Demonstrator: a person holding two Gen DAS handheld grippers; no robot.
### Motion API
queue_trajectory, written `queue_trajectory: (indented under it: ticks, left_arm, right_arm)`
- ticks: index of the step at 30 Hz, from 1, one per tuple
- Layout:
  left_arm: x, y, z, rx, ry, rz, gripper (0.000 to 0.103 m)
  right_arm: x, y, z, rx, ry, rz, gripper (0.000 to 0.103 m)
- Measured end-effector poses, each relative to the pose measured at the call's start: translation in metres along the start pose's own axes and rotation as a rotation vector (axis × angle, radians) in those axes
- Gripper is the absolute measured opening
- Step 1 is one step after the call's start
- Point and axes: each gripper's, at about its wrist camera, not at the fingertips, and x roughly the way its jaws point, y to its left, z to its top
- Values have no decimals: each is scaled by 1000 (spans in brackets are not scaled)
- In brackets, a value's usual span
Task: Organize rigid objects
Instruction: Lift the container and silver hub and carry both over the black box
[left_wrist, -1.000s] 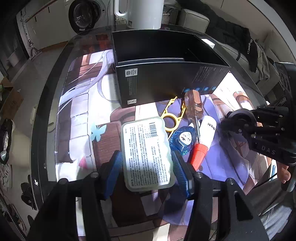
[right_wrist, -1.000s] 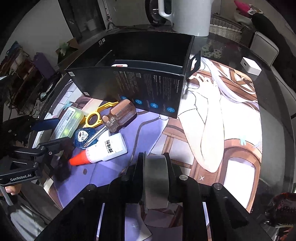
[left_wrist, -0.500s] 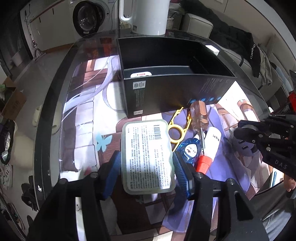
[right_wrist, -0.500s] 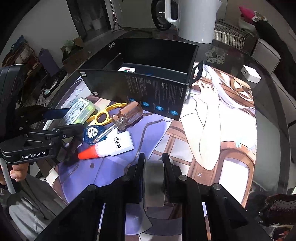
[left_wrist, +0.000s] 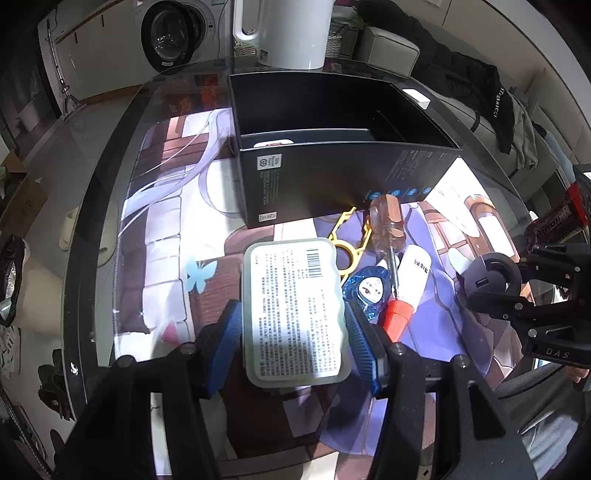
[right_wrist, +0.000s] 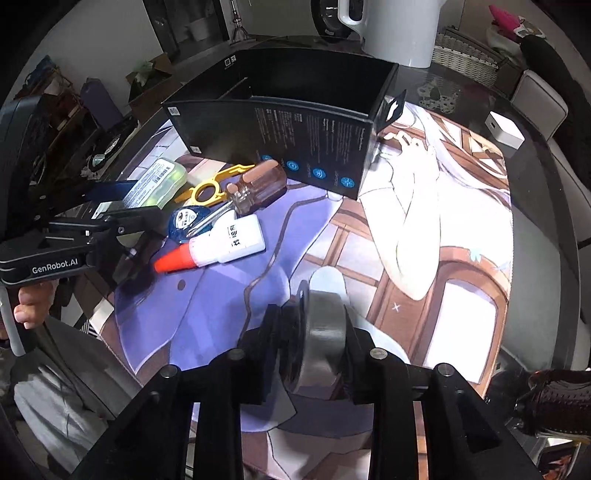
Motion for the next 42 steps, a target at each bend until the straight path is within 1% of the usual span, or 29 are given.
queue_trajectory:
  ticks: [1,2,3,5,13,16,19,21,26,28,31,33,38,40,42]
  left_arm:
    - [0,-1,0,0,0,-1,55]
    - [0,-2,0,0,0,-1,55]
    - [0,-3,0,2,-1,0,55]
    - [-2,-5,0,4,-7,-1,55]
    - [-10,-6,1,9,-43,9,55]
    - [-19,-9,2,22,-81,21,55]
    - [-30,-15,4,41,-136,33,55]
    - [-40,-20,6,59,-185,41,55]
    - [-70,-35,10,97,-331,62,55]
    - [-83,-39,12,99,-396,66,55]
    - [-106,-44,12,104,-523,69,55]
    - [-119,-47,11,111,-594,74,55]
    - [-148,-52,1,132,-786,83,55]
    - [-159,-53,-5,141,-850,93,55]
    - [-166,-53,-8,143,-887,89,55]
  right_arm:
    - [0,1,-3,-4,-2,-5,34]
    - [-1,4,-3,-18,-9,-23,22]
    - [-3,6,-3,-27,-23,-34,17]
    - [-5,11,-2,-26,-45,-53,17]
    - [-22,18,3,-33,-127,-50,17]
    - [-28,18,3,-26,-164,-50,17]
    - [-36,20,4,-17,-203,-44,17]
    - [-44,20,6,-7,-254,-26,17]
    - [-70,27,10,-1,-403,-52,17]
    - [-84,30,10,0,-479,-62,17]
    - [-107,35,8,-3,-604,-97,17]
    - [-120,39,6,-8,-684,-119,17]
    - [-148,47,-9,-20,-891,-159,17]
    - [-157,49,-17,-18,-968,-178,17]
    - [-163,49,-22,-22,-1021,-188,17]
